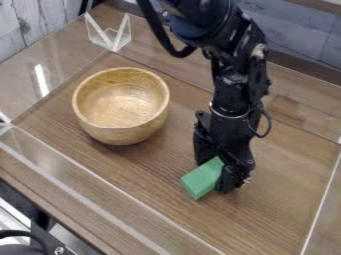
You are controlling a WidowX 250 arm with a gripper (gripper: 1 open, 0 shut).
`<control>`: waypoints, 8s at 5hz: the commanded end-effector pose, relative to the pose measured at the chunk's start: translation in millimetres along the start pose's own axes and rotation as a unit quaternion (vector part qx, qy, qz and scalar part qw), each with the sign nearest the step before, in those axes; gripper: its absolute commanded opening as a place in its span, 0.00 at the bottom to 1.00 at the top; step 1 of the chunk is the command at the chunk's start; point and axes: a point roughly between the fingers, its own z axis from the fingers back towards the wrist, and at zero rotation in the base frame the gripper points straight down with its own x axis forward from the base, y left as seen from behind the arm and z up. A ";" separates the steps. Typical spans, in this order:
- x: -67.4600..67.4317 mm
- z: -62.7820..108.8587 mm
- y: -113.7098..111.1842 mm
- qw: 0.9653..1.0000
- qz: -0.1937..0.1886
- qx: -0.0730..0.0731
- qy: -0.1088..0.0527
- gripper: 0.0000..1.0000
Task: Put green object into wooden bowl
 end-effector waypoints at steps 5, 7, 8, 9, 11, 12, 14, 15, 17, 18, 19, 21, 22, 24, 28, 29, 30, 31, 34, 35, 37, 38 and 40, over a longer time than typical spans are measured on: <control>29.1 22.0 11.2 0.998 0.023 -0.006 -0.058 1.00; 9.4 14.3 14.3 0.998 0.040 -0.010 -0.055 1.00; 19.6 15.7 6.7 0.999 0.014 -0.010 -0.050 1.00; 28.4 12.7 0.2 0.999 -0.011 -0.011 -0.047 1.00; 28.6 13.9 0.1 0.997 0.048 -0.017 -0.056 1.00; 22.5 13.8 0.1 0.998 0.025 -0.022 -0.056 1.00; 19.7 19.4 1.1 0.997 0.030 -0.022 -0.062 0.00; 18.2 34.9 -0.4 0.997 0.012 -0.021 -0.067 0.00; 3.2 87.4 24.5 0.996 0.013 -0.005 -0.085 0.00; -12.9 102.0 50.5 0.995 0.048 0.007 -0.085 0.00; -15.3 111.7 71.0 0.991 0.095 0.019 -0.087 0.00; -17.2 110.8 91.1 0.988 0.125 0.031 -0.087 0.00; -16.4 115.4 94.4 0.982 0.166 0.037 -0.087 0.00; -16.0 119.2 90.0 0.973 0.210 0.045 -0.090 0.00; -17.0 111.7 106.3 0.981 0.161 0.048 -0.097 0.00; -14.9 112.0 110.0 0.983 0.148 0.049 -0.098 0.00; -7.4 114.6 120.8 0.977 0.180 0.052 -0.099 0.00; 1.1 116.6 125.6 0.973 0.203 0.054 -0.100 0.00; -24.1 110.0 136.6 0.964 0.240 0.058 -0.095 0.00; -23.8 111.5 133.4 0.963 0.245 0.056 -0.096 0.00; -34.7 81.2 130.2 0.963 0.248 0.049 -0.095 1.00; -44.9 82.9 133.7 0.961 0.254 0.046 -0.097 1.00; -61.6 95.3 140.3 0.958 0.264 0.038 -0.101 1.00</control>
